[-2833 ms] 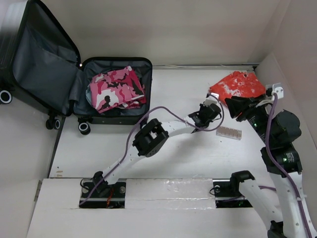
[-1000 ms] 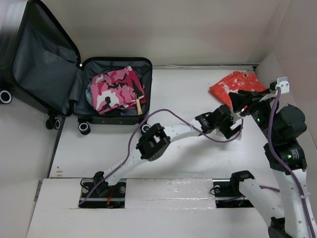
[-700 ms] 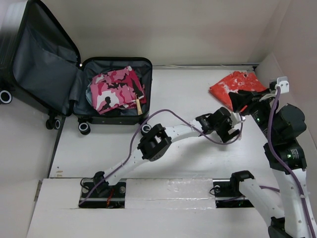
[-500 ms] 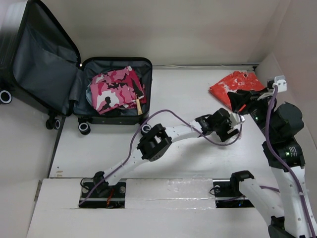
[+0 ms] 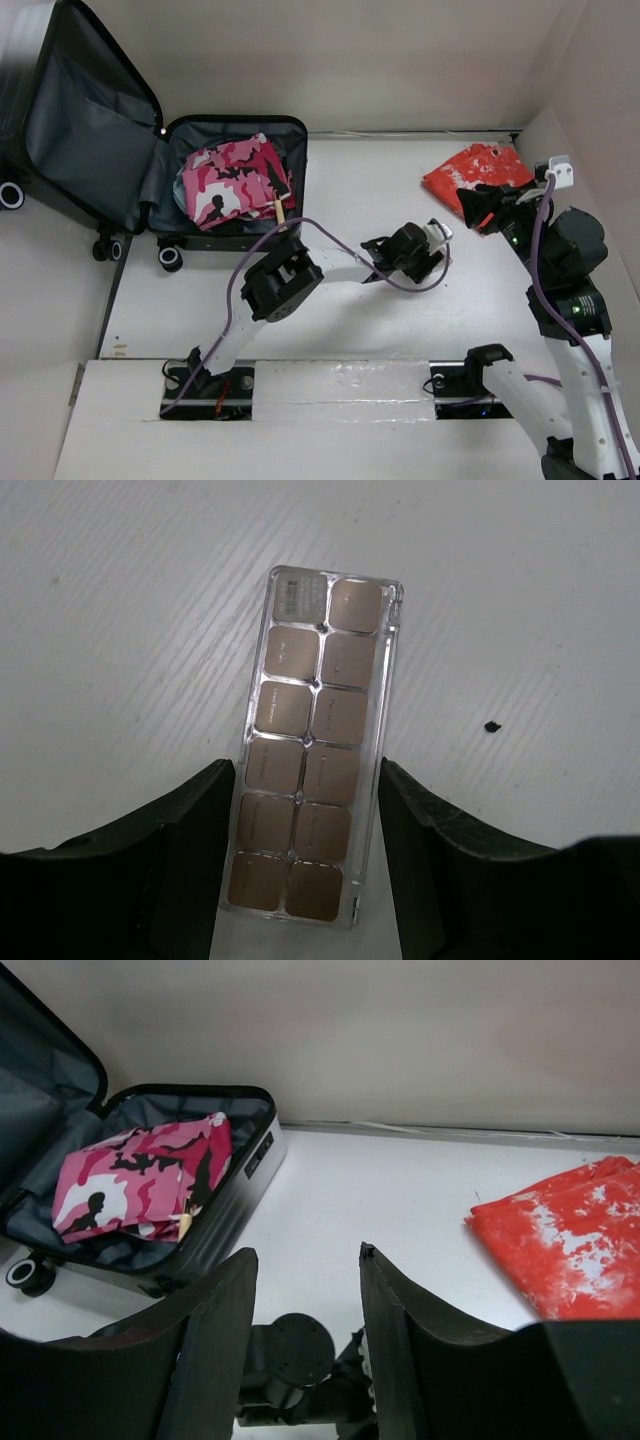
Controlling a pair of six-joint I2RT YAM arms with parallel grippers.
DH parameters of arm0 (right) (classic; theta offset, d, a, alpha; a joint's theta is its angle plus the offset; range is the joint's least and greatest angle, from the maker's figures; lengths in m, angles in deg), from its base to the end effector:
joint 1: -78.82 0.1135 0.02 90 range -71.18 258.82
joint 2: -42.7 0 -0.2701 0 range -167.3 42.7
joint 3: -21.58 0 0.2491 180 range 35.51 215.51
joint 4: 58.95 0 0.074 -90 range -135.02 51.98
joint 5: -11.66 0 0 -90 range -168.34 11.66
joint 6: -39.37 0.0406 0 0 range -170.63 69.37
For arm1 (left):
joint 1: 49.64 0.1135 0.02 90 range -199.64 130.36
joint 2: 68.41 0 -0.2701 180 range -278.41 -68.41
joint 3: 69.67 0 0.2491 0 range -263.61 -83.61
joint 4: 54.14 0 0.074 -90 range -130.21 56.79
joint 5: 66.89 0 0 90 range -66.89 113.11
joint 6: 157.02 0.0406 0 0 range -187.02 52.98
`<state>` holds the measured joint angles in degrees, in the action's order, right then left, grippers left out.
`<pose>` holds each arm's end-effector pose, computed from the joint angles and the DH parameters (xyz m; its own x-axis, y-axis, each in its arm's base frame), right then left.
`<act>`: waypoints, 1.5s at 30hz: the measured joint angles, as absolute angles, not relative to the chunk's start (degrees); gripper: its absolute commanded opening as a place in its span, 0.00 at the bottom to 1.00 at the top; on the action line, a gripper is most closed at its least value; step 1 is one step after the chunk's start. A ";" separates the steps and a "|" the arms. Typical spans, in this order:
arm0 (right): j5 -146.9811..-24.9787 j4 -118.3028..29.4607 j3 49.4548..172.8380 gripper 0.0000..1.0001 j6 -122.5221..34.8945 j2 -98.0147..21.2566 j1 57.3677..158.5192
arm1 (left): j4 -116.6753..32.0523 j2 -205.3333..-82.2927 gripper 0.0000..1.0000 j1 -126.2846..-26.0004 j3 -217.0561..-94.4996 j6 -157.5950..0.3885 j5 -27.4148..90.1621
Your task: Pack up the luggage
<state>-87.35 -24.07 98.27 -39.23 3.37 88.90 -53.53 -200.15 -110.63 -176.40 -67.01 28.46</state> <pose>0.1200 0.0278 0.4408 -0.0229 0.1942 -0.9807 -0.3289 0.9249 0.1908 0.2531 -0.4642 0.1603 -0.2095 0.3782 -0.9017 0.9115 0.4093 -0.0402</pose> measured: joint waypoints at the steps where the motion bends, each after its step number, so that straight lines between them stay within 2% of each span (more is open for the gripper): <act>1: -87.35 -24.07 98.27 0.51 -39.23 3.44 88.90 | -53.94 -199.12 0.27 -110.61 -174.78 -67.93 27.63; 6: -87.35 -24.04 98.25 0.51 -39.25 4.44 88.90 | -54.14 -192.59 0.22 -110.04 -166.04 -73.29 23.49; 11: -87.33 -24.04 98.23 0.51 -39.43 5.97 88.90 | -54.08 -183.76 0.20 -105.35 -157.91 -79.08 19.93; 18: -87.38 -24.09 97.84 0.53 -40.15 6.26 88.90 | -56.33 -170.16 0.20 -91.68 -153.32 -85.96 18.71; 20: -87.64 -24.09 97.14 0.53 -40.26 6.30 88.99 | -57.33 -166.82 0.24 -86.77 -152.77 -87.69 16.74; 24: -88.25 -24.15 95.87 0.53 -40.32 6.23 89.01 | -56.76 -163.28 0.26 -79.16 -152.64 -90.40 6.29; 25: -88.32 -24.33 95.63 0.53 -40.32 6.23 89.01 | -56.15 -163.12 0.32 -77.59 -152.64 -91.10 3.71; 26: -88.45 -24.37 95.50 0.53 -40.32 6.23 89.01 | -55.19 -163.12 0.45 -76.06 -152.67 -91.80 1.64; 28: -88.49 -24.55 95.37 0.55 -40.34 6.21 89.01 | -52.52 -163.63 0.94 -72.76 -152.64 -93.15 -2.06; 34: -88.67 -26.12 93.12 0.56 -40.34 5.58 89.01 | -52.41 -163.69 0.96 -68.93 -147.86 -98.42 -6.34; 37: -87.90 -27.63 90.69 0.56 -40.26 3.39 89.01 | -53.49 -163.17 0.95 -73.74 -145.28 -98.81 -7.02; 41: -85.72 -30.69 88.74 0.46 -39.40 -4.61 89.01 | -55.61 -159.95 0.94 -82.57 -144.10 -98.38 -7.21; 43: -83.03 -32.79 88.33 0.46 -38.73 -10.05 89.01 | -57.57 -156.79 0.94 -85.72 -142.83 -98.27 -6.43; 45: -79.42 -34.80 88.26 0.52 -38.55 -16.72 89.01 | -61.20 -153.11 0.92 -88.78 -140.12 -98.18 -5.71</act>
<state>-79.42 -34.80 88.26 -38.55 -16.72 89.01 -61.20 -153.11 -88.78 -140.12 -98.18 -5.71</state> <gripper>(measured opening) 0.482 0.929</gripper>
